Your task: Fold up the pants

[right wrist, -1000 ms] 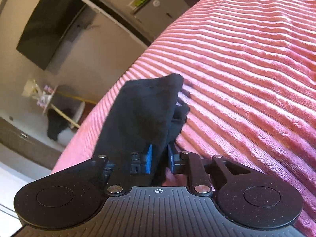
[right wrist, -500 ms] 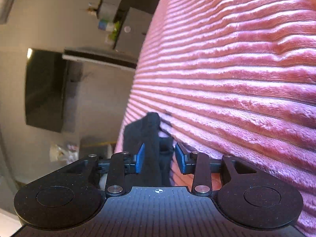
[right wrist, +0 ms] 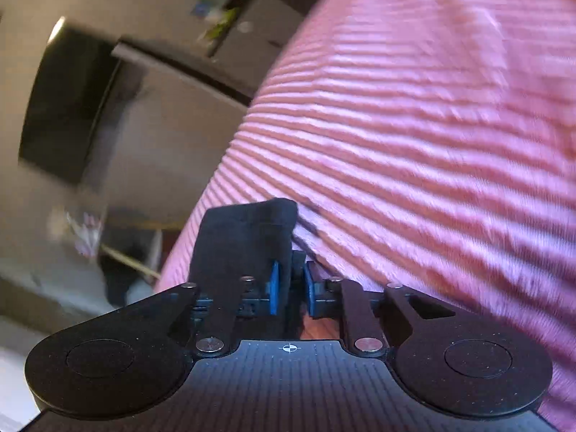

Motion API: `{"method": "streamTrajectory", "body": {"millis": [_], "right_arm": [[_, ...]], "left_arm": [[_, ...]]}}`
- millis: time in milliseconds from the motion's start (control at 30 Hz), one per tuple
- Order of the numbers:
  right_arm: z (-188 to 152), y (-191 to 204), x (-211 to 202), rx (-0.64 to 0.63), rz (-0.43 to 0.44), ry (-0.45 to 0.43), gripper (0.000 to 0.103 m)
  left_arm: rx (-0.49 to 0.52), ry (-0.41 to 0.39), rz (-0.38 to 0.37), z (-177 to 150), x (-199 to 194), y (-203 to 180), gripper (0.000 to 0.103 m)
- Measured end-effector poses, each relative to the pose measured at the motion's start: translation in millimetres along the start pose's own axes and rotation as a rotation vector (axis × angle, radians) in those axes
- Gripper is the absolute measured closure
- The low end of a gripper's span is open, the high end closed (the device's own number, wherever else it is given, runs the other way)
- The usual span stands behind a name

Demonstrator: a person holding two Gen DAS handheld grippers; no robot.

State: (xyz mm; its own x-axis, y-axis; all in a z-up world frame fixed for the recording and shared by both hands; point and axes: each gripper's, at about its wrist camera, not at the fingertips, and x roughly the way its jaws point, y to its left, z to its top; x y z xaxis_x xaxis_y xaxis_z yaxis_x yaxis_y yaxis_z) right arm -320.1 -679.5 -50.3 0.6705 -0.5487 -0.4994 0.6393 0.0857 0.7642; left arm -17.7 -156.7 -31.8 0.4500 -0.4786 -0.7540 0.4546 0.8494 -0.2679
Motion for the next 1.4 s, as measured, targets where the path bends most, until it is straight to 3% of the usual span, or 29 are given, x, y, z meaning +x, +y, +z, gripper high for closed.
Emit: {"method": "streamTrajectory", "body": {"millis": [67,200,267,367,400,667,1033,1333,1400], "right_arm": [[1.0,5.7,-4.0,-0.030,-0.007,-0.016,0.088],[-17.5,30.0,6.9,-0.279,-0.196,-0.040,0.084],[-20.8,35.9,2.4,-0.300,-0.207,-0.040,0.076],[-20.6,35.0,-4.5,-0.261,-0.139,0.004,0.055],[-21.8,32.0,-7.6,-0.240,-0.124,0.018,0.054],[-24.0,1.0,-22.2,-0.026,-0.014,0.055,0.058],[-22.7,-23.1,-30.1,0.144,0.077,0.066,0.063],[-24.9,-8.9,-17.1,0.086,0.075,0.090,0.064],[-25.2,-4.2,-16.5,0.044,0.057,0.080,0.078]], "left_arm": [[-0.012,-0.010,0.003,-0.4,-2.4,1.6,0.004],[-0.060,-0.025,0.002,1.1,-4.7,7.5,0.004],[-0.084,-0.032,0.003,2.6,-6.4,11.0,0.004],[-0.132,-0.047,-0.007,3.7,-9.9,17.4,0.004],[-0.142,-0.045,-0.010,4.4,-9.7,18.4,0.004],[-0.136,-0.034,-0.027,5.3,-11.5,17.7,0.004],[-0.109,-0.042,0.016,7.0,-6.9,15.1,0.004],[-0.097,-0.048,0.046,6.3,-4.2,14.5,0.004],[-0.090,-0.048,0.051,6.4,-3.5,14.0,0.004]]}}
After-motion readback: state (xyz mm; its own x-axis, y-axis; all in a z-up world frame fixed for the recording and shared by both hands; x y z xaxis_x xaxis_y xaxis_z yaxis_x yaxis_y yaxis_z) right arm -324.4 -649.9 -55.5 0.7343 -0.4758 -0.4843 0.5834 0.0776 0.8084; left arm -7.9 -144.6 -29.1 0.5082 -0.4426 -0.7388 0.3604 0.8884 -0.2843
